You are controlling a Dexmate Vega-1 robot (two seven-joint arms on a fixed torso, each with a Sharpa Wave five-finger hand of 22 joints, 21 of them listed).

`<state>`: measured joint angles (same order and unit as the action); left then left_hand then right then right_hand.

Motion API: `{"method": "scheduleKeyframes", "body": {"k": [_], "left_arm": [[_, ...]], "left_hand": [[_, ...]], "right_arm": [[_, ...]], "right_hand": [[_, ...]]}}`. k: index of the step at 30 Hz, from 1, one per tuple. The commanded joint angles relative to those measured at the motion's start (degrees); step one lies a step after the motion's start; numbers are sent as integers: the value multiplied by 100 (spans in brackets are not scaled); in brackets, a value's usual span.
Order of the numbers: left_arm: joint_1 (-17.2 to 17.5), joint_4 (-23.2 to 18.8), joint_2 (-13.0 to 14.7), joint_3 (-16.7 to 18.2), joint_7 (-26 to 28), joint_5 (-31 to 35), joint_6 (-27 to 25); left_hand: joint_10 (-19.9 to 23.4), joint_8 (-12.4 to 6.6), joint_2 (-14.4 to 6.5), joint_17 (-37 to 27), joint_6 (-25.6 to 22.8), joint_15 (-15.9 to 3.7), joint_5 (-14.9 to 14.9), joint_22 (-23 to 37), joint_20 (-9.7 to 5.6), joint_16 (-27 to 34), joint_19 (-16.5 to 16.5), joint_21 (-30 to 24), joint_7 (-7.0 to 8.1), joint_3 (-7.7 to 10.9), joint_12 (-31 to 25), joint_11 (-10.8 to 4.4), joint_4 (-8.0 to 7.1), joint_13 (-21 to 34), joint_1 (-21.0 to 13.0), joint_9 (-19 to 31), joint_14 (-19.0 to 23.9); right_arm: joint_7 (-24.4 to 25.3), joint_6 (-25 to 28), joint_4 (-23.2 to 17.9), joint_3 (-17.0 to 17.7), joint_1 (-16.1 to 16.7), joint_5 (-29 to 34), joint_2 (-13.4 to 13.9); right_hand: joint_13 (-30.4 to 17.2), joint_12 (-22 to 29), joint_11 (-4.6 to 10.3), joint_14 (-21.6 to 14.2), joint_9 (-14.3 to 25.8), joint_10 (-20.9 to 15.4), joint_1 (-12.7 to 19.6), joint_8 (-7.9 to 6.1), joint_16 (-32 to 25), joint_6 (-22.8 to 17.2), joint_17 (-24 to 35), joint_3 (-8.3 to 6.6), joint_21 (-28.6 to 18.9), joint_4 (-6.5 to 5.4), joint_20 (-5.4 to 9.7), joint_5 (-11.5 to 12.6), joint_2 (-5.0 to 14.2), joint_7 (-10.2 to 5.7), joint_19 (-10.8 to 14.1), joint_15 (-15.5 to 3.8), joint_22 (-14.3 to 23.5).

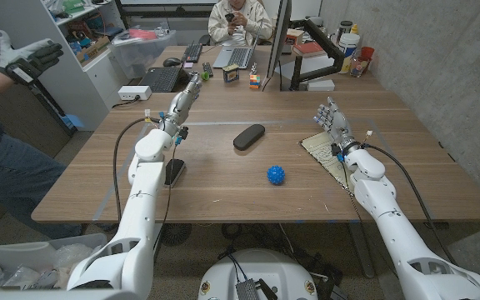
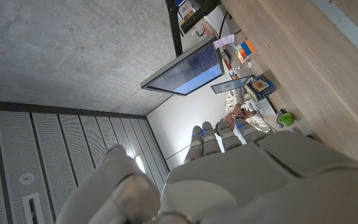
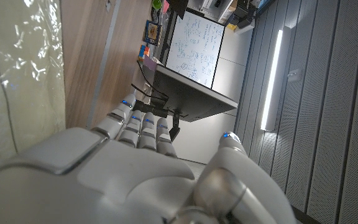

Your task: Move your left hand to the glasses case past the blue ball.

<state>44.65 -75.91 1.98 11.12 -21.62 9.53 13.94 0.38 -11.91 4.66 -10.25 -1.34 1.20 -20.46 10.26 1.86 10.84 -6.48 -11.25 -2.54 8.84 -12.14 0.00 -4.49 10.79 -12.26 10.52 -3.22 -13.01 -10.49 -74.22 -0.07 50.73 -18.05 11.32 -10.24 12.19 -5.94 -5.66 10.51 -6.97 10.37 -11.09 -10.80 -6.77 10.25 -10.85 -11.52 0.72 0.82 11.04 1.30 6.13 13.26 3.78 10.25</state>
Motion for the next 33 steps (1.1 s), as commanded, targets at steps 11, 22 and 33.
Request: {"method": "scheduleKeyframes", "body": {"k": [11, 22, 33], "left_arm": [[-186, 88, 211, -213, -70, 243, 93], [-299, 139, 286, -367, -157, 354, 144], [-305, 62, 343, -438, -121, 471, 232]], "left_hand": [[52, -26, -18, -21, -51, -19, -39, 11, 53, 28, -5, -24, -11, 7, -32, 0, 60, 15, -137, 29, 19], [63, -17, -31, -22, -52, -17, -43, 12, 54, 26, -1, -25, 5, 2, -27, 21, 74, 15, -178, 29, 29], [69, -8, -46, -23, -46, -31, -47, 13, 71, 20, -3, -25, 41, -2, -22, 2, 87, 16, -220, 30, 28]], "right_arm": [[75, -45, -127, -15, 91, -20, 27], [70, -118, -132, -38, 76, -43, 39], [109, -110, -213, -42, 98, -56, 81]], "right_hand": [[-22, 41, -13, -41, 9, -115, 19, -16, -22, -52, 30, 10, -29, 8, -12, 27, 41, -34, 59, -11, 27], [-22, 38, 9, -51, 9, -129, 15, -12, -19, -52, 31, 17, -27, 11, -16, 27, 44, -46, 66, -3, 27], [-22, 35, 23, -68, 9, -140, 8, -10, -19, -54, 31, 26, -26, 11, -12, 27, 44, -64, 72, -10, 27]]}}
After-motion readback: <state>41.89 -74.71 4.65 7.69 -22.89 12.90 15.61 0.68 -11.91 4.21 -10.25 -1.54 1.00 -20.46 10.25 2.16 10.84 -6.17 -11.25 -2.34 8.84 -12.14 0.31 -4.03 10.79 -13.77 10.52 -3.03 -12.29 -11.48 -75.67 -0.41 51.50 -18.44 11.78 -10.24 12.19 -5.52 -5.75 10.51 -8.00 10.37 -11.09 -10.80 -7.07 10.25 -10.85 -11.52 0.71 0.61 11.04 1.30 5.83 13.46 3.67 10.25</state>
